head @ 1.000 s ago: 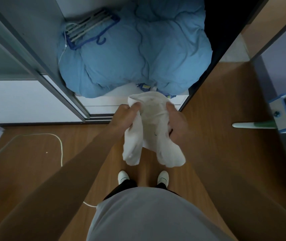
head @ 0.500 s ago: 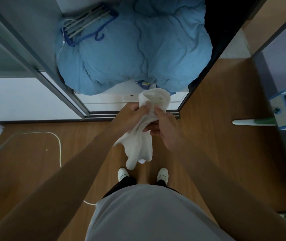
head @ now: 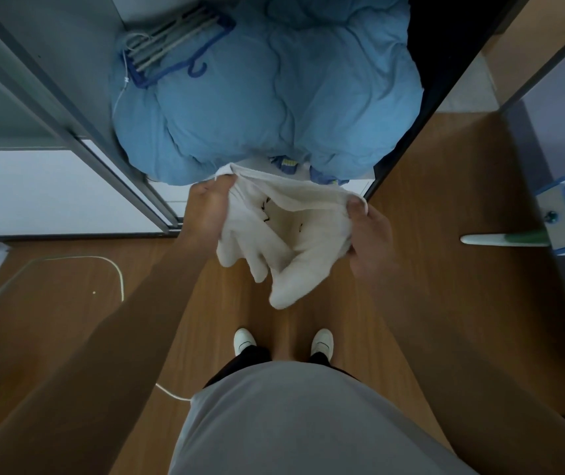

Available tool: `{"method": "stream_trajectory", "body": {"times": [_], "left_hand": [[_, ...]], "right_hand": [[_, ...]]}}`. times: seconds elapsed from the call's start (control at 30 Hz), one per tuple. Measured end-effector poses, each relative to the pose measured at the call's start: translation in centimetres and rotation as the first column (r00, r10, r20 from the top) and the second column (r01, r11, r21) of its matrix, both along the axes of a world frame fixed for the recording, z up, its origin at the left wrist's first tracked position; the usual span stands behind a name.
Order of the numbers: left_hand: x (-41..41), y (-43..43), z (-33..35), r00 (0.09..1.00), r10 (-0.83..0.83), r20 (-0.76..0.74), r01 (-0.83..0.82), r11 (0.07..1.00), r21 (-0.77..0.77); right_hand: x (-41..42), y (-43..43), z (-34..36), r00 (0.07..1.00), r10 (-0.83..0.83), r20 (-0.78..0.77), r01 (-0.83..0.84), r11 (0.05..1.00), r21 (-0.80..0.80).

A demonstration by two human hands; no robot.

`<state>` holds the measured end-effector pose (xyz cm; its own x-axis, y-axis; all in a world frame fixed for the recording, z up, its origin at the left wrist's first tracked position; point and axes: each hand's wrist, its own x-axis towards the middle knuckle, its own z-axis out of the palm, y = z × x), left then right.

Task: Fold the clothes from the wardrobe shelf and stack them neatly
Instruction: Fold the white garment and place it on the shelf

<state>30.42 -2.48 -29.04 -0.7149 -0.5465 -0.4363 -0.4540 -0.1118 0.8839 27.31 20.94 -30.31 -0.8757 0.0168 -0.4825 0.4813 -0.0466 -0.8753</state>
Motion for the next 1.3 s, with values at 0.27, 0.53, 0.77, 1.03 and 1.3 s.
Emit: {"method": "stream_trajectory", "body": {"times": [0.27, 0.53, 0.77, 1.03, 1.3], "left_hand": [[-1.0, -3.0, -0.1, 0.986, 0.149, 0.072, -0.142, 0.985, -0.097], [-0.9, -4.9, -0.7, 0.979, 0.162, 0.128, -0.143, 0.979, -0.143], [-0.8, -3.9, -0.9, 0.984, 0.089, 0.153, -0.073, 0.992, -0.104], [-0.1, 0.4, -1.1, 0.944, -0.291, 0.155, 0.310, 0.944, -0.113], [0.0, 4.8, -1.3, 0.760, -0.644, 0.082, 0.638, 0.718, -0.278]], "right_hand": [[-1.6, 2.0, 0.5, 0.853, 0.513, -0.099, -0.466, 0.833, 0.298], [-2.1, 2.1, 0.3, 0.591, 0.805, -0.042, -0.717, 0.549, 0.429], [-2.1, 0.9, -1.9, 0.926, 0.355, -0.133, -0.250, 0.836, 0.489], [0.0, -1.9, -1.6, 0.964, 0.047, 0.261, -0.136, 0.932, 0.336], [1.6, -4.7, -0.1, 0.976, 0.125, 0.178, -0.118, 0.992, -0.045]]}}
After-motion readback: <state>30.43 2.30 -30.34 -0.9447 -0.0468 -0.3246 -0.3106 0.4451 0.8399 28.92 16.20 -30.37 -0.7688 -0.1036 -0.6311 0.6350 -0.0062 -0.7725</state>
